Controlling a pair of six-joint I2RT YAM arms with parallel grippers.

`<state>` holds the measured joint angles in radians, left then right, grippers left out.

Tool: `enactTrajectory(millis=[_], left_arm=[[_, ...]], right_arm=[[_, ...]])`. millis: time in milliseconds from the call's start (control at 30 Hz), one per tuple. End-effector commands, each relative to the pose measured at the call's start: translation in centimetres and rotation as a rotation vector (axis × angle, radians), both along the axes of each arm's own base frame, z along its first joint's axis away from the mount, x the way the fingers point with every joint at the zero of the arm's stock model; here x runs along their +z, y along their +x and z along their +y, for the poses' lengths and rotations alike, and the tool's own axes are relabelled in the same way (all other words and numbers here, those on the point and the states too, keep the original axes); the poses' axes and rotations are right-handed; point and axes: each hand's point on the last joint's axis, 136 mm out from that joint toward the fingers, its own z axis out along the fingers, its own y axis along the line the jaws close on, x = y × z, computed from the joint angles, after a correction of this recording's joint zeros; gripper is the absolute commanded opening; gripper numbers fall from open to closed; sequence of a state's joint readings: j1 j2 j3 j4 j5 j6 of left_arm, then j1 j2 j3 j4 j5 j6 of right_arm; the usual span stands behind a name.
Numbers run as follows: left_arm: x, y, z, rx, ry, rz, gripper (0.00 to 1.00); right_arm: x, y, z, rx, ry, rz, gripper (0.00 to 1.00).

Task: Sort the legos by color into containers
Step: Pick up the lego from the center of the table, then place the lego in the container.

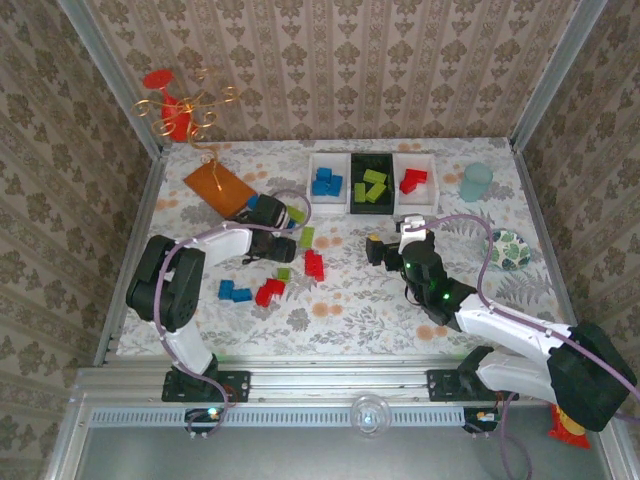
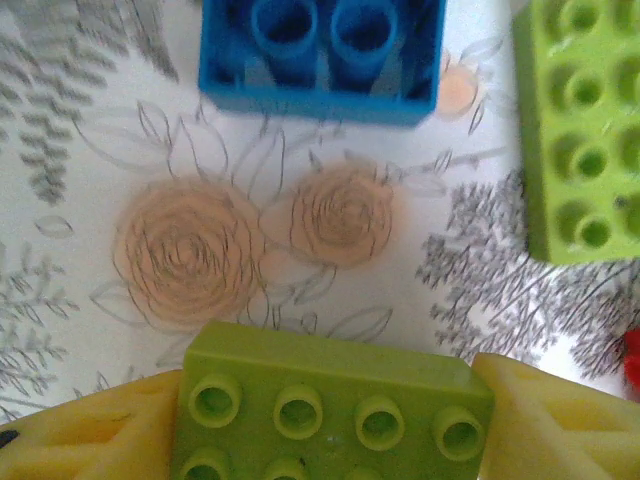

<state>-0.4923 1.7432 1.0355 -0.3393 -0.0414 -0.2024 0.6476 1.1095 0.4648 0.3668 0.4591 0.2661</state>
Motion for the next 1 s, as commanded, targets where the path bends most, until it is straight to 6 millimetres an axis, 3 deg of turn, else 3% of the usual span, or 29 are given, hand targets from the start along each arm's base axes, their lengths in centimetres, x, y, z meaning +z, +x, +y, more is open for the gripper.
enactTrajectory(millis=[0, 167, 367, 533, 767, 867, 967], left_arm=[[5.9, 2.7, -2.6, 0.002, -0.059, -0.182, 0.61], [11.4, 5.1, -8.8, -0.077, -0.205, -0.322, 0.61], [14.8, 8.2, -15.9, -0.186, -0.295, -0.405, 0.61], [14.2, 10.9, -20.9, -0.242, -0.318, -0.413, 0.62], [12.1, 14.4, -24.3, -0.235, -0.298, -0.423, 0.63], [11.3, 14.8, -25.7, -0.270, -0.312, -0.380, 0.69], [12.1, 14.8, -26.1, -0.291, -0.316, -0.369, 0.76]], right_arm=[[1.1, 0.4, 0.4, -0.001, 0.033, -0.014, 1.00], [1.0, 0.5, 0.5, 0.003, 0.036, -0.010, 1.00], [1.2, 0.4, 0.5, 0.005, 0.039, -0.015, 1.00], [1.4, 0.3, 0.3, -0.001, 0.040, -0.022, 1.00], [1.7, 0.2, 0.1, -0.004, 0.040, -0.033, 1.00], [1.7, 0.2, 0.1, -0.003, 0.039, -0.033, 1.00], [1.7, 0.2, 0.1, -0.003, 0.038, -0.034, 1.00]])
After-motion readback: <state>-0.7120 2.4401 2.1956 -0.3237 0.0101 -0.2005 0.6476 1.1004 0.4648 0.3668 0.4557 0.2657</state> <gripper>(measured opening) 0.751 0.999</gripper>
